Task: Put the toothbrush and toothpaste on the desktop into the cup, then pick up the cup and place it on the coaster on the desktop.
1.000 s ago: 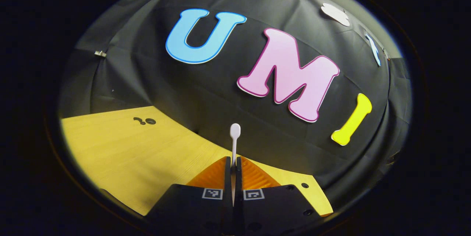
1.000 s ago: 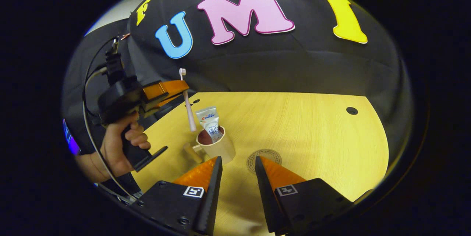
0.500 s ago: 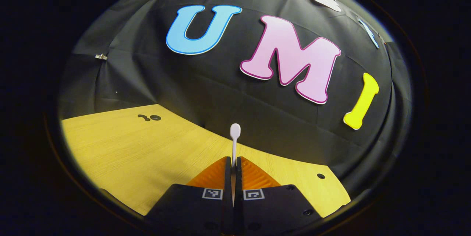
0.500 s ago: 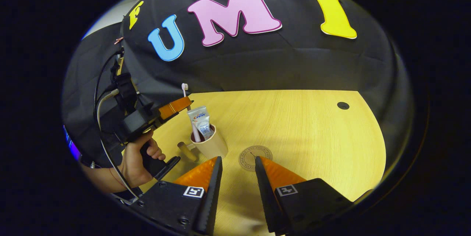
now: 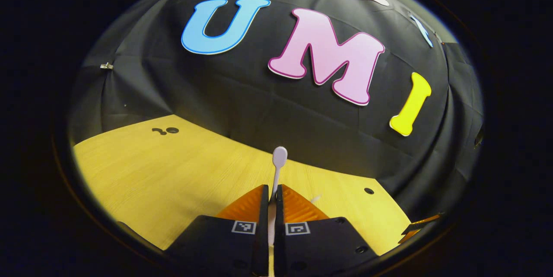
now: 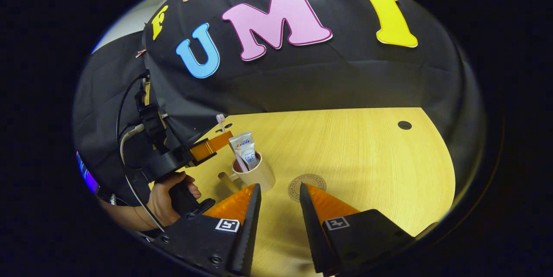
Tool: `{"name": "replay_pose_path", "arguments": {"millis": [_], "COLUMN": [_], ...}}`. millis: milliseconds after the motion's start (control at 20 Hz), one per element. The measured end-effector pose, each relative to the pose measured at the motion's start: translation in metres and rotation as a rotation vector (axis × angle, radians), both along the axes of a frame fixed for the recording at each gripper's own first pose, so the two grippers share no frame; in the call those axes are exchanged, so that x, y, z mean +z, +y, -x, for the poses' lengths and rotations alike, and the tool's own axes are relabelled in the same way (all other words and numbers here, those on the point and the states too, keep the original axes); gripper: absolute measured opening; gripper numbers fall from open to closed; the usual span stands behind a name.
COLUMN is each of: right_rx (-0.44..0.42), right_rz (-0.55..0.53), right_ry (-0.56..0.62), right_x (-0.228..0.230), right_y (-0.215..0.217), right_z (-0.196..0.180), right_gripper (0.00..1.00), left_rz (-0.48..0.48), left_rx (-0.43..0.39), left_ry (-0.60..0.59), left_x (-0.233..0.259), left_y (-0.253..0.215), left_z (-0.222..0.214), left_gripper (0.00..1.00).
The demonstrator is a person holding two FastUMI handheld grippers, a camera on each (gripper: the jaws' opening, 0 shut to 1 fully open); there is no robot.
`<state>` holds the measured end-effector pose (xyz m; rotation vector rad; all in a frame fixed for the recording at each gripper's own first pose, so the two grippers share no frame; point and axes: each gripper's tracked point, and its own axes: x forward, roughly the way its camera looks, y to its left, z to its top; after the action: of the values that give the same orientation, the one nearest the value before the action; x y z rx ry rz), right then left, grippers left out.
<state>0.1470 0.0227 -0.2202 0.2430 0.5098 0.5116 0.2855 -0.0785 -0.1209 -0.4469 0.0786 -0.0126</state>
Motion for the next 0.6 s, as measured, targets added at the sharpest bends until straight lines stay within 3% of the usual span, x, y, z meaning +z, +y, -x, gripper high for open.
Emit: {"name": "replay_pose_path", "arguments": {"millis": [150, 300, 400, 500, 550, 600], "right_rx": [0.001, 0.011, 0.015, 0.008, -0.003, -0.013], "right_rz": [-0.009, -0.020, -0.031, -0.035, -0.030, -0.031], "right_ry": [0.006, 0.010, 0.018, 0.036, 0.052, 0.066], "right_x": [0.003, 0.004, 0.004, 0.000, -0.003, -0.004], "right_y": [0.004, 0.008, 0.008, 0.007, 0.004, 0.003], "right_z": [0.005, 0.016, 0.023, 0.029, 0.032, 0.035], "right_gripper": [0.56, 0.56, 0.56, 0.56, 0.56, 0.56], "left_rz": [0.004, -0.060, -0.108, -0.164, -0.190, -0.219], "left_rx": [-0.064, -0.115, -0.159, -0.191, -0.212, -0.235], "left_ry": [0.035, 0.073, 0.102, 0.141, 0.163, 0.189], "left_x": [-0.009, -0.010, -0.010, -0.015, -0.018, -0.021], "left_y": [-0.006, -0.004, -0.005, -0.002, 0.000, 0.001], "left_z": [0.012, 0.033, 0.051, 0.067, 0.073, 0.078], "left_gripper": [0.14, 0.18, 0.26, 0.47, 0.70, 0.72]}}
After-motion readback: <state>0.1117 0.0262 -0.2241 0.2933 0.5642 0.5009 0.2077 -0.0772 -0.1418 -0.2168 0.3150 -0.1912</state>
